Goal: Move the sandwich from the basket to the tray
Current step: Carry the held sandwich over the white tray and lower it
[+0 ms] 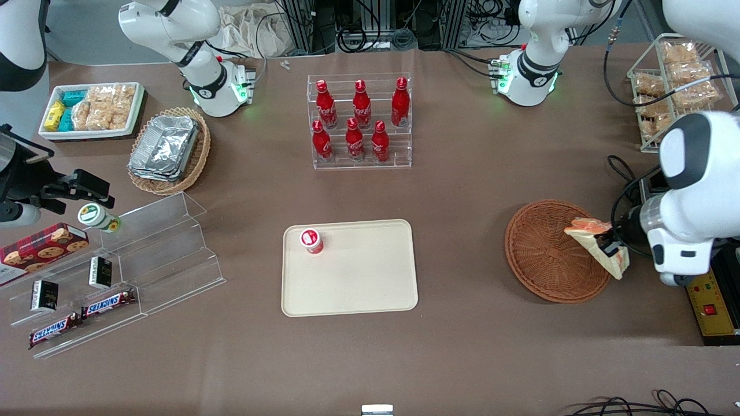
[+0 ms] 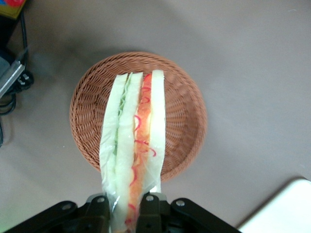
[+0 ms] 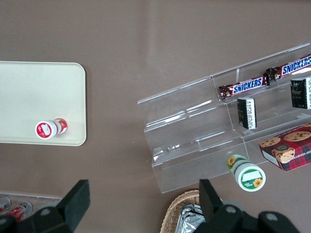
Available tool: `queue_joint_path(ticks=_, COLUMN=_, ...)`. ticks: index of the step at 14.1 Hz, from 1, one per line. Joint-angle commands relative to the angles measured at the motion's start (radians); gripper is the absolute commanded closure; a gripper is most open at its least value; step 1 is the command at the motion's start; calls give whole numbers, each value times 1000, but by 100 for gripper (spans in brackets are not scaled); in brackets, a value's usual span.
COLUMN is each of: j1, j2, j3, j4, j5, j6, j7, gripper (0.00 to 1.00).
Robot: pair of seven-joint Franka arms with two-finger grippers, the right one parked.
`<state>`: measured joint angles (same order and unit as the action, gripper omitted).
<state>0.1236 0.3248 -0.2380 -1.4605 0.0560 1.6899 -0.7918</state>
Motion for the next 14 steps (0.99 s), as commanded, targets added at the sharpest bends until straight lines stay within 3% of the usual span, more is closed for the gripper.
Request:
queue_joint_path(ticks=1, j1=-7, j2=20, j3=-88, j4=63, j5=11, j6=-41, j7=14, gripper=100)
queue_joint_path(ticks=4, j1=-37, j2=57, j3=-208, j4=58, j5=13, j6=-13, j7=87, gripper=100)
queue_joint_path(ticks=8, j1=-243, j2=204, j3=-208, j4=58, j5=24, j6=155, j7=77, gripper=100)
queue_joint_path(ticks=14, j1=-403, j2=453, j3=-205, j4=65, j5=161, j6=396, j7=43, gripper=100)
